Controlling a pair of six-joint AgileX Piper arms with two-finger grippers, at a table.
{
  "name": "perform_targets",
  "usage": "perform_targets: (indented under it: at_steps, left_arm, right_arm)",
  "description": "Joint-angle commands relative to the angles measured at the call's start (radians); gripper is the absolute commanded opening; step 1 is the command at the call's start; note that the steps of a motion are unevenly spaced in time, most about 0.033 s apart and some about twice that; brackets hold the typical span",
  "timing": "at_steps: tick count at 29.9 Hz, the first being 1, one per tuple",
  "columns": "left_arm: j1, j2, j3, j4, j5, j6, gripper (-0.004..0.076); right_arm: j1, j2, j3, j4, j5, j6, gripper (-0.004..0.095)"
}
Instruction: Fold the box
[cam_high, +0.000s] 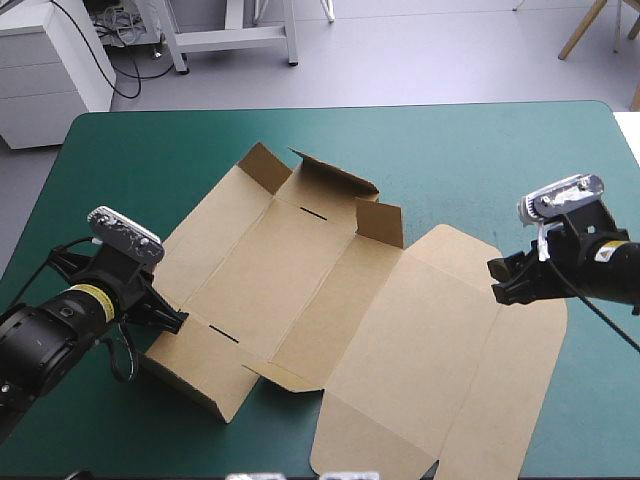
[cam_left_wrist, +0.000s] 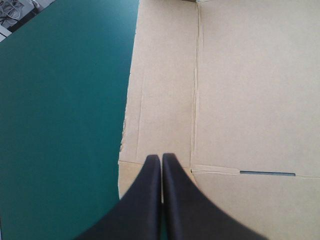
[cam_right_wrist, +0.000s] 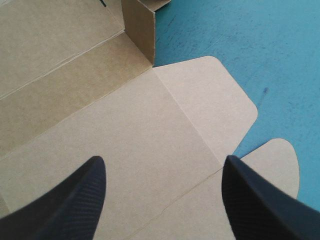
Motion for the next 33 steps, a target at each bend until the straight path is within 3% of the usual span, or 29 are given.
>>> perform_targets:
  at_steps: [1,16,20,27,33]
  left_arm:
    - [-0.006,-0.005,-0.036,0.033,-0.028,-0.010,-0.0009]
    - [-0.006,-0.005,-0.036,0.057,-0.014,-0.014,-0.0009]
    - [-0.006,-0.005,-0.036,0.057,0.002,-0.014,-0.0009]
    - [-0.006,-0.005,-0.036,0.057,0.022,-0.020,-0.0009]
    - [-0.006,-0.005,-0.036,0.053,0.023,-0.044,-0.0009]
  right_arm:
    - [0.004,0.063,-0.111,0.049,0.023,-0.016,0.0619]
    - [0.023,0.414,-0.516,0.322,0.023,-0.143,0.0619]
    - [0.098,0.527,-0.604,0.270,0.023,-0.134,0.0619]
    - [0.246,0.738,-0.699,0.042,0.023,-0.079,0.0619]
    - [0.285,0.888,-0.721,0.023,0.021,-0.086,0.0617]
